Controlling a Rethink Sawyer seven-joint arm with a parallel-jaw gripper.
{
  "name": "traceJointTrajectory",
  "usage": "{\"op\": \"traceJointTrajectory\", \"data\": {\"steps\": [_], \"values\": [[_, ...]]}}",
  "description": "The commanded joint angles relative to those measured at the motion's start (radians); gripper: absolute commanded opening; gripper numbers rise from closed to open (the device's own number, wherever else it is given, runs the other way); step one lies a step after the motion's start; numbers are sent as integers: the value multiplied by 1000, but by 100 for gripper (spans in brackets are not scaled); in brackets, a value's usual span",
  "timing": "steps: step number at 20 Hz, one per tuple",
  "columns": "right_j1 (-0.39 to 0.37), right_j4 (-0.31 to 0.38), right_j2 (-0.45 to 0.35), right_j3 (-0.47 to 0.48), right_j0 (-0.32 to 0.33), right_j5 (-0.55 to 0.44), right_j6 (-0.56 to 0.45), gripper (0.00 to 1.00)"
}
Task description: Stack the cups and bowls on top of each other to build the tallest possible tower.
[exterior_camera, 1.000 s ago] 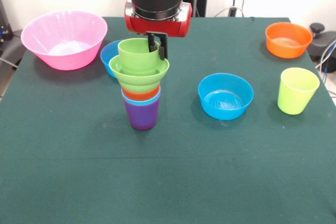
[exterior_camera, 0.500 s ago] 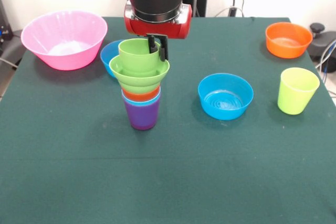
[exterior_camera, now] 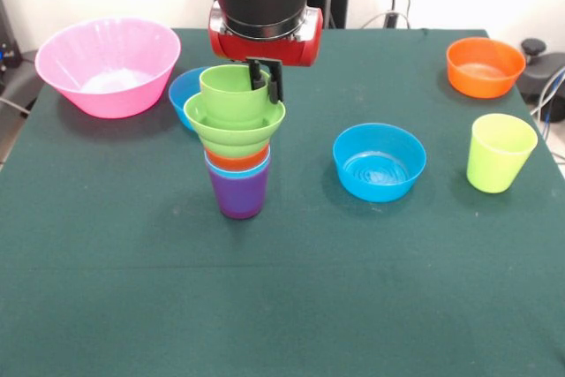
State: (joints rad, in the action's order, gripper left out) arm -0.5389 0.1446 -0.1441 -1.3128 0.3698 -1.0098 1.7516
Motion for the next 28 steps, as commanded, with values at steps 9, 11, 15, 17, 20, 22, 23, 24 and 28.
{"op": "traceJointTrajectory", "data": {"steps": [9, 11, 15, 17, 20, 22, 23, 24, 28], "values": [[126, 42, -84, -38, 14, -3, -88, 0], [128, 43, -84, -35, 13, -3, -89, 0], [129, 47, -83, -26, 12, -15, -94, 0], [128, 48, -83, -28, 12, -12, -95, 0], [126, 50, -82, -30, 13, -12, -97, 0], [127, 52, -82, -28, 12, -13, -99, 100], [127, 52, -82, -26, 12, -15, -100, 100], [127, 53, -83, -27, 13, -12, -101, 100], [130, 54, -82, -19, 11, -13, -105, 100]]}}
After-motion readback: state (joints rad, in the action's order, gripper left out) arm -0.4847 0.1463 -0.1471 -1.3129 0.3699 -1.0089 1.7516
